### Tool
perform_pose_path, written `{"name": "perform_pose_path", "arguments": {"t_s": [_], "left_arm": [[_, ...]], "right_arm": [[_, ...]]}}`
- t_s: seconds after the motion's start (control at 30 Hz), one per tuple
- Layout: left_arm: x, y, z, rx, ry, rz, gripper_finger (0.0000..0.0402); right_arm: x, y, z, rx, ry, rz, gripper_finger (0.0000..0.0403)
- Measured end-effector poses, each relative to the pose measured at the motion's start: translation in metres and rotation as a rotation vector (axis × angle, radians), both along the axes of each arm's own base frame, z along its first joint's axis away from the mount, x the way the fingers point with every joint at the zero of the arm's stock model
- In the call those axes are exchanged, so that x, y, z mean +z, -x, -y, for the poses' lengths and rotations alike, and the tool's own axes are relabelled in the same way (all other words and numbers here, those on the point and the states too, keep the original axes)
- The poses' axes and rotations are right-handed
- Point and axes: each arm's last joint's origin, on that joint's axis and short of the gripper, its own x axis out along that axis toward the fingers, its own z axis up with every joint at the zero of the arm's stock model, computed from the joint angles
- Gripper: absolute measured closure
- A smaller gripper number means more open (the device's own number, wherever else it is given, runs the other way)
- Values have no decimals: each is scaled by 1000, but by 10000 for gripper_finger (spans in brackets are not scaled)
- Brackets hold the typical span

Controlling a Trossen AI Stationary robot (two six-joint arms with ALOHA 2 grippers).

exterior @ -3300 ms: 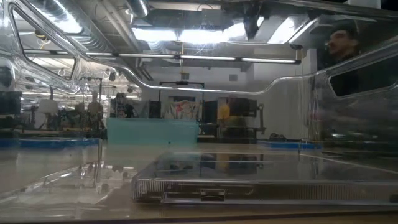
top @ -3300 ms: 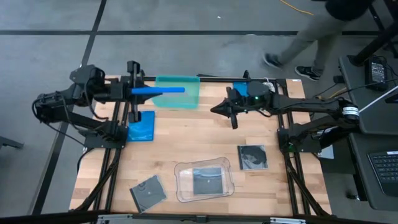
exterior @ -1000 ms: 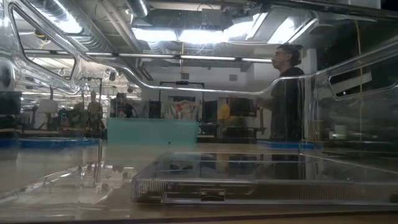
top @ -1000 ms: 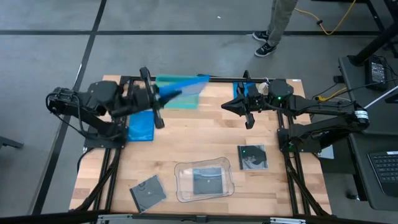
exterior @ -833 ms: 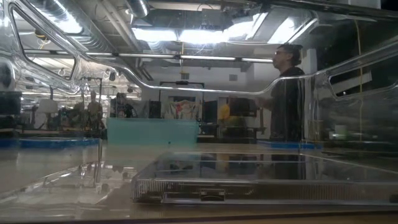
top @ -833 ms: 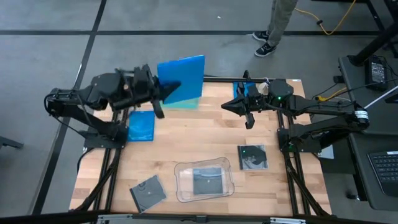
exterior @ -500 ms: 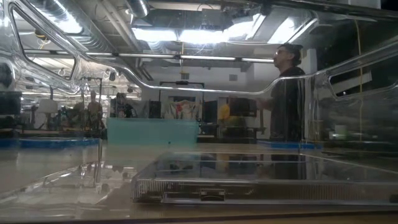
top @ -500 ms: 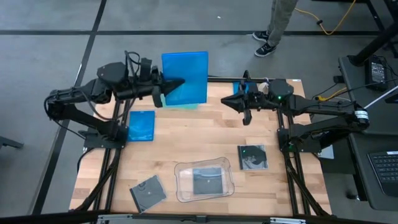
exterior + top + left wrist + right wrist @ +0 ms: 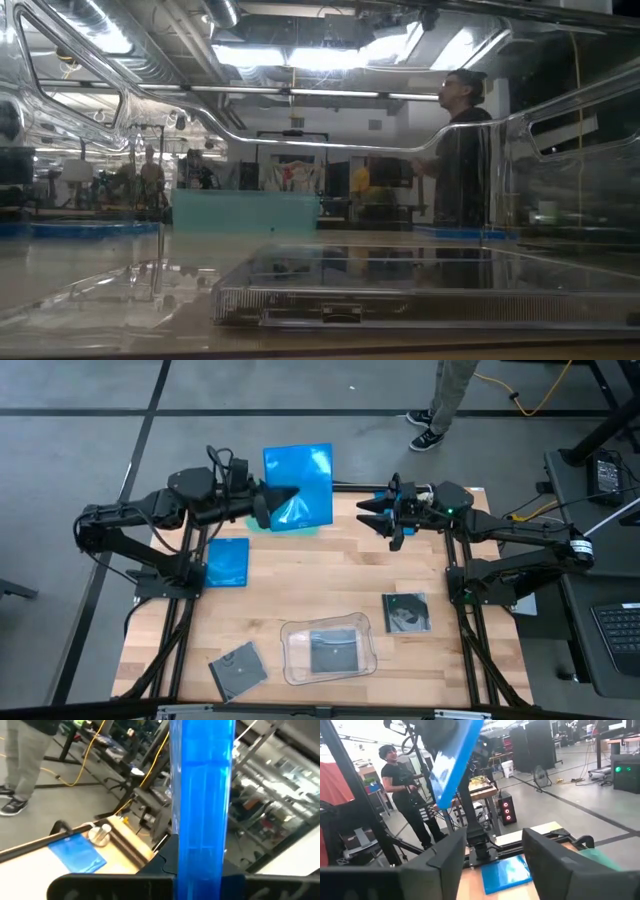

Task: Pick & place jewel cases by type
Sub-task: Put the bottom right blue CD case into the green bin

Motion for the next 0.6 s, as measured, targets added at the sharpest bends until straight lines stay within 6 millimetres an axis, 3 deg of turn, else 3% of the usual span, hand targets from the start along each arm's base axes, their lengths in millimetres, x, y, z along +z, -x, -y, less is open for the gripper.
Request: {"name": "perform_pose_path", "arguments": {"t_s": [0.27,0.6], "left_arm": [[-36,-12,0,17,-128,-152,398],[-42,-22,0,15,-226,-127,398]], "right_arm": [[4,-2,4,-13,-111,65,192],[-4,-21,21,83,-209,122,192]]}}
